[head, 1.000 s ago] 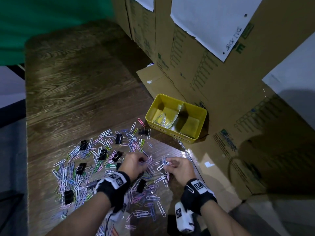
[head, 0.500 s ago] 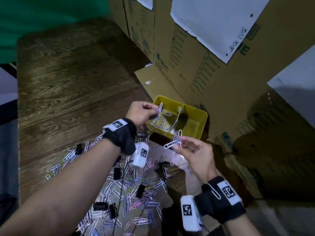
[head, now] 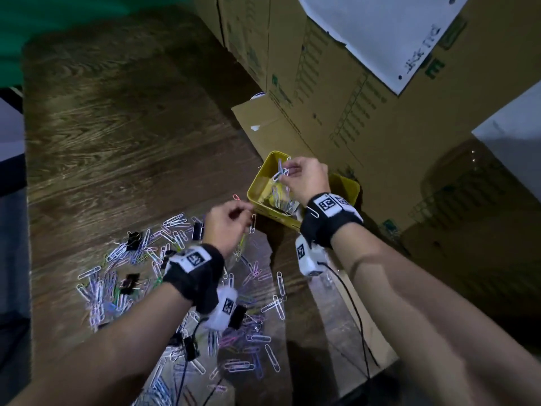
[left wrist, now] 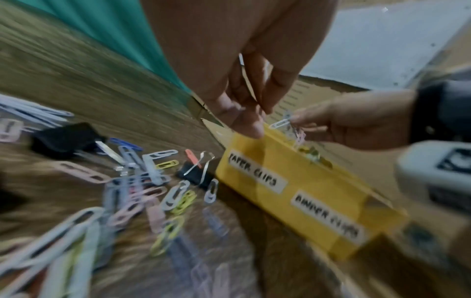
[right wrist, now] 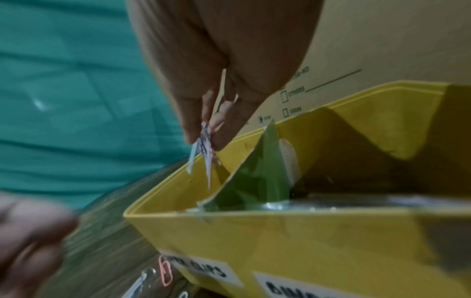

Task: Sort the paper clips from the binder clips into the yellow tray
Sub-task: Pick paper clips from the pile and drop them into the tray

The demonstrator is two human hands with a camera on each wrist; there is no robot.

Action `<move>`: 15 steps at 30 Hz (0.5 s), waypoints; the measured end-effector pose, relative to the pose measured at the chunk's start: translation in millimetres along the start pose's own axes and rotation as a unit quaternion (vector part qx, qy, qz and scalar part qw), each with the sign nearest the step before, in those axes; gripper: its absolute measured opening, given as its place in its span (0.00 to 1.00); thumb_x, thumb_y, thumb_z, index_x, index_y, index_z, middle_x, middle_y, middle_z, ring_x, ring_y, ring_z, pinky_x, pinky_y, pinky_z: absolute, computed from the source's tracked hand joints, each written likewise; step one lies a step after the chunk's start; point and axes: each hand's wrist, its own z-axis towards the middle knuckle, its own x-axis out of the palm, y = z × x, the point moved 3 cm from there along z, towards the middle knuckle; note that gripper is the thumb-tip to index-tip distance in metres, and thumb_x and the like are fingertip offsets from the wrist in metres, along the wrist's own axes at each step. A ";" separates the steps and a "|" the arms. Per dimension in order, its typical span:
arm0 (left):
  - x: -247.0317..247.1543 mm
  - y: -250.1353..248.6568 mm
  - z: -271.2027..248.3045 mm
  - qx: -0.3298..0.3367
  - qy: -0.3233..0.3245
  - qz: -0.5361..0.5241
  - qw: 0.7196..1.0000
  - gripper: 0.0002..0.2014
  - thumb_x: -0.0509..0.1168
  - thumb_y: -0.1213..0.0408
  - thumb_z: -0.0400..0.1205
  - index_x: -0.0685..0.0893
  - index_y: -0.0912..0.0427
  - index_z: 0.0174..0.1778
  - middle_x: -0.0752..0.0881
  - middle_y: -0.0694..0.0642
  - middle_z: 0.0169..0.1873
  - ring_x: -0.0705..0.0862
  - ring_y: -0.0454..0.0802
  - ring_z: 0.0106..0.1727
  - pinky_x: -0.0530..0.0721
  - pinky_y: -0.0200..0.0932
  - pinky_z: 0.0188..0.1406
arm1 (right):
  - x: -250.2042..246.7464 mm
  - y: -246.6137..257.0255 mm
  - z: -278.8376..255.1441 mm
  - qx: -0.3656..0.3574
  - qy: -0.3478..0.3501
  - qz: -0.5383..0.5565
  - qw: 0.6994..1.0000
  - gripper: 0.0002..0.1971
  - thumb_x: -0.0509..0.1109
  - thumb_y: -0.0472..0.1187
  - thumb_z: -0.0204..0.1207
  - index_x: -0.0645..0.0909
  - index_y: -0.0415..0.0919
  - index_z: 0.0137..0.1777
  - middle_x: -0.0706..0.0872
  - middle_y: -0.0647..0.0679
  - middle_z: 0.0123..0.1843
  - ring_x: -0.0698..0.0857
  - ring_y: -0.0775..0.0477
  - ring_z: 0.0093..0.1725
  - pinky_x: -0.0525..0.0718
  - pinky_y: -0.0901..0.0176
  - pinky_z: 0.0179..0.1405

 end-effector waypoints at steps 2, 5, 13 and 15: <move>-1.0 18.8 -14.5 0.027 0.098 0.122 0.987 0.07 0.66 0.67 0.79 0.88 0.51 0.47 0.89 0.54 0.43 0.85 0.48 0.42 0.84 0.41 0.48 | 7.4 1.1 -4.4 -0.014 0.068 -0.062 0.996 0.26 0.78 0.44 0.70 0.79 0.48 0.69 0.87 0.47 0.49 0.86 0.48 0.54 0.82 0.52 0.64; 5.0 43.7 -35.6 0.125 0.246 0.349 0.895 0.18 0.64 0.66 0.79 0.80 0.55 0.66 0.80 0.54 0.65 0.78 0.50 0.65 0.71 0.41 0.70 | 3.9 9.2 -33.1 -0.097 0.087 -0.053 0.990 0.27 0.76 0.46 0.73 0.75 0.50 0.73 0.87 0.44 0.59 0.85 0.48 0.59 0.82 0.54 0.63; 30.6 83.5 -77.5 0.191 0.302 0.568 0.742 0.28 0.54 0.51 0.83 0.58 0.58 0.77 0.65 0.61 0.72 0.65 0.58 0.70 0.67 0.54 0.72 | 44.6 -84.1 -167.1 -0.035 0.292 -0.252 0.922 0.48 0.79 0.58 0.62 0.61 0.47 0.79 0.68 0.44 0.75 0.69 0.44 0.73 0.70 0.49 0.72; 28.3 89.0 -84.2 0.226 0.296 0.539 0.756 0.26 0.53 0.49 0.84 0.61 0.56 0.77 0.66 0.59 0.73 0.67 0.56 0.69 0.71 0.54 0.70 | 56.5 -107.1 -191.8 0.005 0.302 -0.299 0.905 0.57 0.78 0.62 0.61 0.48 0.44 0.82 0.60 0.41 0.76 0.61 0.41 0.75 0.68 0.49 0.72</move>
